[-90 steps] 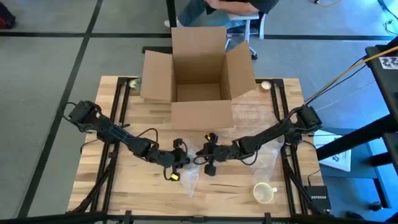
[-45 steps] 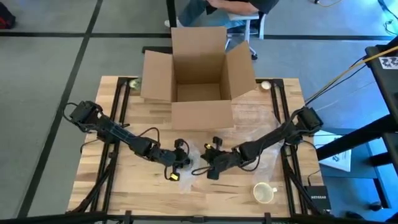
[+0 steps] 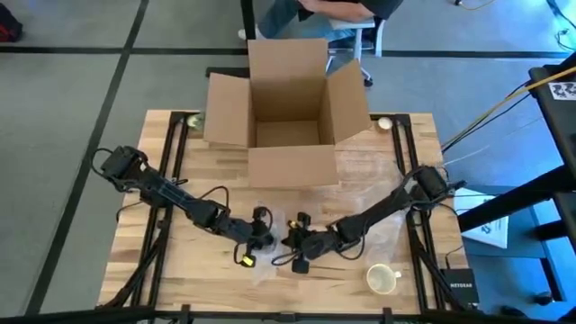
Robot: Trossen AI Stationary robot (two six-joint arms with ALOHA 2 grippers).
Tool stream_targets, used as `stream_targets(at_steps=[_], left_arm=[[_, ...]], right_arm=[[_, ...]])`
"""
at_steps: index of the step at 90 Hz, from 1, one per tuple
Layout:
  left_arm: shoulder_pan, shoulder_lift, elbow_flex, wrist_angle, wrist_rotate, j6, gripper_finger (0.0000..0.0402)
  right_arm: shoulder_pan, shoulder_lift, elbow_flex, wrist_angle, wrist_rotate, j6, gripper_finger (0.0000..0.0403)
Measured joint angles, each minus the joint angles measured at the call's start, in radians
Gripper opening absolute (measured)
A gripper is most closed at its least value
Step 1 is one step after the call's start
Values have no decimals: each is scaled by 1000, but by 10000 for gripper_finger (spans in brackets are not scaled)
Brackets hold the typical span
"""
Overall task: Wrap mug
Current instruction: Wrap the red mug with the bubble wrap
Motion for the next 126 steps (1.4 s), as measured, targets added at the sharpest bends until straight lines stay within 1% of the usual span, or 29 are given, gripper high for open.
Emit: stream_targets(at_steps=[4,8,15,24,34,44,52,60,73,87,105,116,126], left_arm=[[-2,0,0,2,12,5,0],[-2,0,0,12,19,3,0],[3,1,1,20,30,0,0],[4,2,1,30,30,1,0],[-1,2,0,30,34,3,0],[-6,2,0,28,38,-1,0],[-8,2,0,27,31,-2,0],[-9,2,0,27,36,-11,0],[-10,2,0,24,41,-19,0],[-9,2,0,24,31,-20,0],[-9,2,0,24,5,-21,0],[-9,1,-1,17,1,-22,0],[-9,0,-1,22,-4,-26,0]], right_arm=[[5,20,25,-12,-10,-4,0],[7,28,47,-63,-27,-7,0],[6,29,86,-235,-29,-8,0],[-4,20,138,-488,53,-12,0],[-45,7,192,-619,143,-49,0],[-85,10,224,-621,166,-95,0],[-95,9,256,-549,124,-171,0],[-72,8,289,-575,116,-213,0],[-26,1,354,-618,167,-235,0],[7,-6,424,-634,175,-238,0],[11,22,442,-607,81,-237,0],[11,46,444,-586,71,-235,0],[11,47,445,-606,69,-234,0]])
